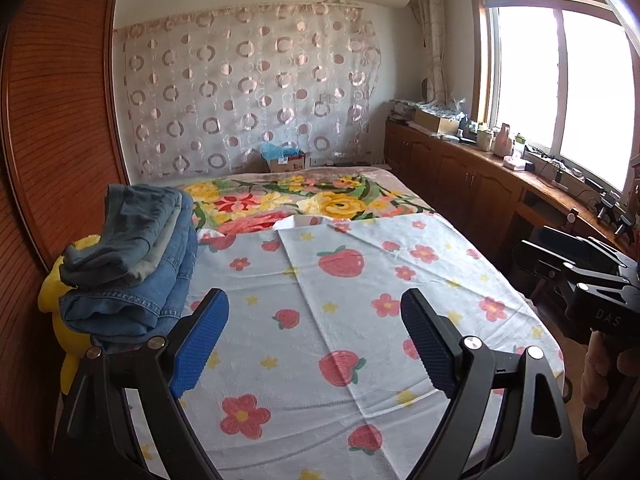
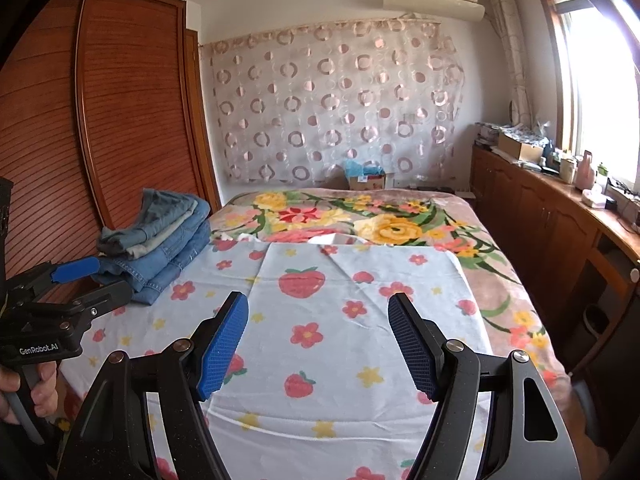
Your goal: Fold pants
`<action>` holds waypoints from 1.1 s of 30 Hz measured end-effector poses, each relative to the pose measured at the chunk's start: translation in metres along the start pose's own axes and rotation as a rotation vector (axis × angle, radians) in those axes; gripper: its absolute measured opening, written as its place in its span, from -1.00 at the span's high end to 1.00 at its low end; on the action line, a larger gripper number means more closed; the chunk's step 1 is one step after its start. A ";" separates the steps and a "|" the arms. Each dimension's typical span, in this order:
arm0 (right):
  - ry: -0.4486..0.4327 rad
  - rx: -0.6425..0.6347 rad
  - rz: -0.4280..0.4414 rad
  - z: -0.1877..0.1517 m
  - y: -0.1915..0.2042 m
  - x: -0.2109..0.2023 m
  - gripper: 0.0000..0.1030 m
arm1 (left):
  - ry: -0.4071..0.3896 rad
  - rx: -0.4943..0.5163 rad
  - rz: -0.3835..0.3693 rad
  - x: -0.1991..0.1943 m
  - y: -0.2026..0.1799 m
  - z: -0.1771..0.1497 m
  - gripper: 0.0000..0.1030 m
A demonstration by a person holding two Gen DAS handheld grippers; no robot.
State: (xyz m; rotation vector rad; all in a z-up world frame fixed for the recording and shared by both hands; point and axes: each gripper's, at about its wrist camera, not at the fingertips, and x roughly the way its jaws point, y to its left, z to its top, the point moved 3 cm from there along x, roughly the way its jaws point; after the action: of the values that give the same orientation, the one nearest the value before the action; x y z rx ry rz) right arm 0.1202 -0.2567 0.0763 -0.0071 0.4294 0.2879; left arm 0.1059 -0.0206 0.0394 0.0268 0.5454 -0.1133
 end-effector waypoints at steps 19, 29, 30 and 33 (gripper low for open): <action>-0.069 -0.008 -0.012 -0.016 -0.004 -0.017 -0.45 | -0.087 -0.016 0.025 -0.040 0.006 0.009 -0.72; -0.084 -0.011 -0.023 -0.020 -0.004 -0.018 -0.44 | -0.089 -0.018 0.026 -0.041 0.008 0.008 -0.72; -0.084 -0.010 -0.023 -0.020 -0.005 -0.018 -0.44 | -0.089 -0.018 0.026 -0.041 0.008 0.008 -0.72; -0.084 -0.011 -0.022 -0.020 -0.005 -0.018 -0.44 | -0.089 -0.017 0.027 -0.041 0.008 0.009 -0.72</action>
State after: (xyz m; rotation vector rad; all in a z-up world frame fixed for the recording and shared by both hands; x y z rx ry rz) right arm 0.0978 -0.2676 0.0655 -0.0104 0.3439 0.2681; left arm 0.0766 -0.0094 0.0678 0.0122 0.4572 -0.0834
